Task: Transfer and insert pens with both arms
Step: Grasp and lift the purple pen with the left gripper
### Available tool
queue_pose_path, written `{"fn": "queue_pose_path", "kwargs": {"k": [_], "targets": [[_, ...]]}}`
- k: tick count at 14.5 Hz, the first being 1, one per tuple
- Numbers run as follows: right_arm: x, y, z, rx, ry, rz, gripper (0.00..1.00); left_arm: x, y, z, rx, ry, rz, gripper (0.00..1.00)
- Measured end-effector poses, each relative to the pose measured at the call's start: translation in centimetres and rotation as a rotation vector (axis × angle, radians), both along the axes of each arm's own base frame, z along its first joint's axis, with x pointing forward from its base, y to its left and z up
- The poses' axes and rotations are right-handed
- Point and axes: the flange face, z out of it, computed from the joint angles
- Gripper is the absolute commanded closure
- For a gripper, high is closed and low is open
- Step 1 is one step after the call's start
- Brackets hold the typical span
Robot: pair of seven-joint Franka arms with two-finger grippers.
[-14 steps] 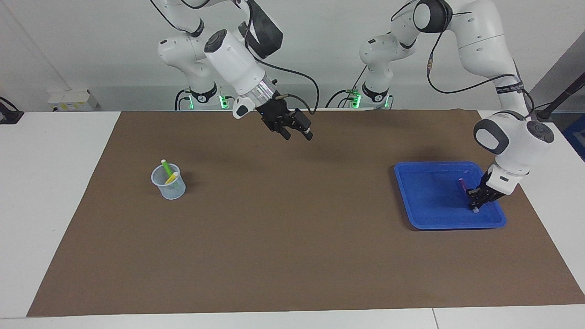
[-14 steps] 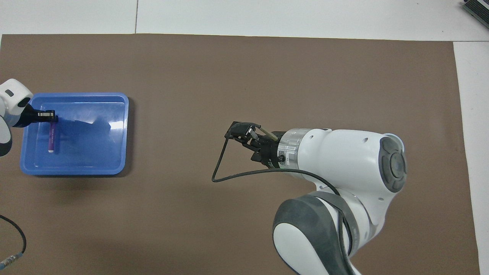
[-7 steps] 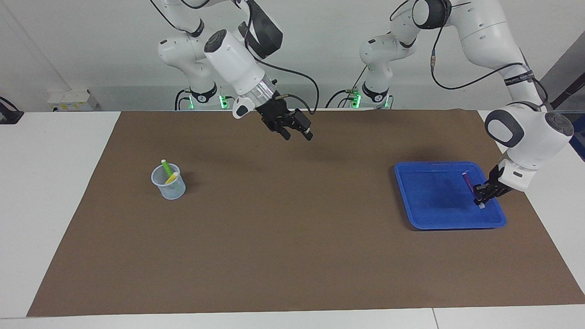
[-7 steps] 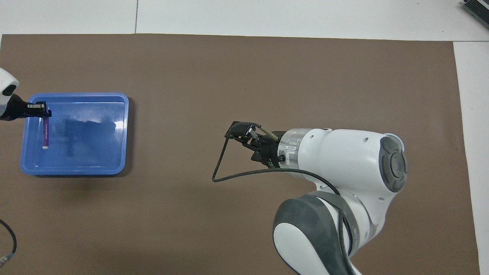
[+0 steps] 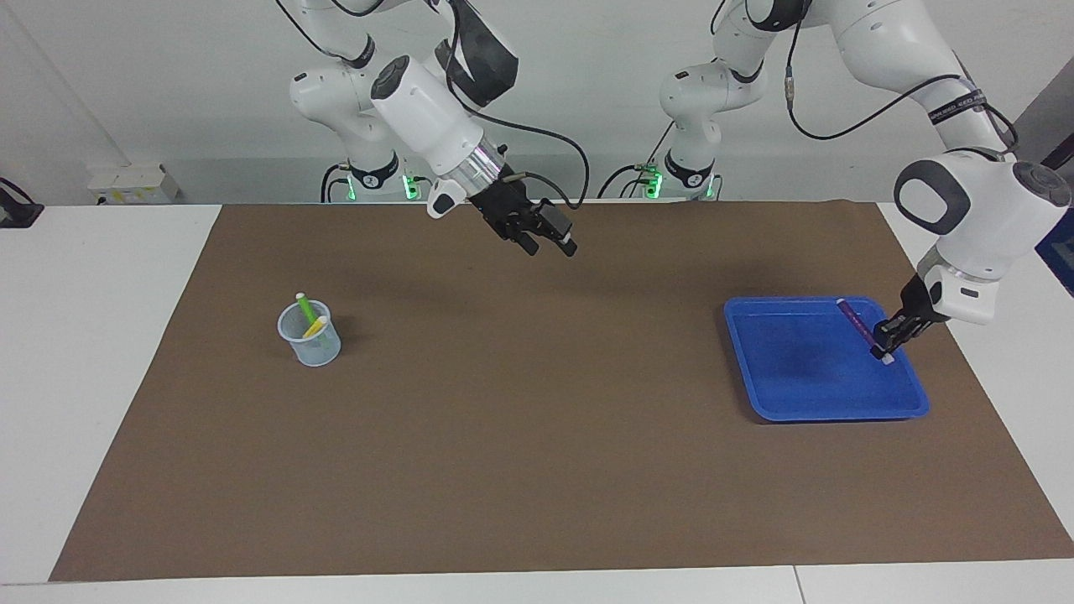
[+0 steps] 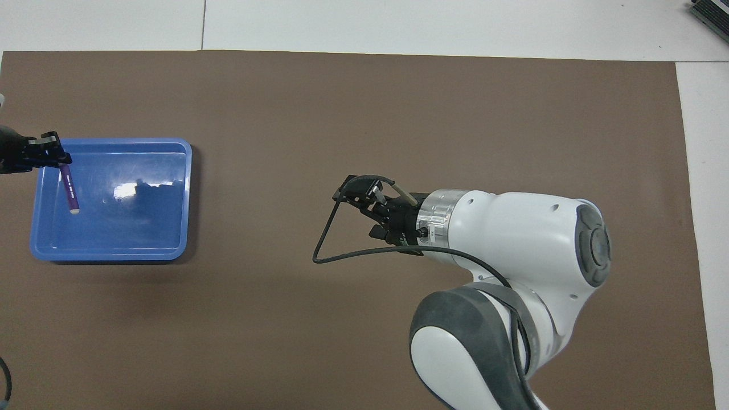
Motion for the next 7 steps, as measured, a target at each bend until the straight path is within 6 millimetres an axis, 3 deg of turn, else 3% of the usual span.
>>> {"fn": "queue_pose_path", "kwargs": {"k": [7], "targets": [[0.1,0.0,0.1,0.003,-0.005,-0.005,0.00,-1.5,-3.2,7.3,-0.083,-0.035,0.343,1.00]]}}
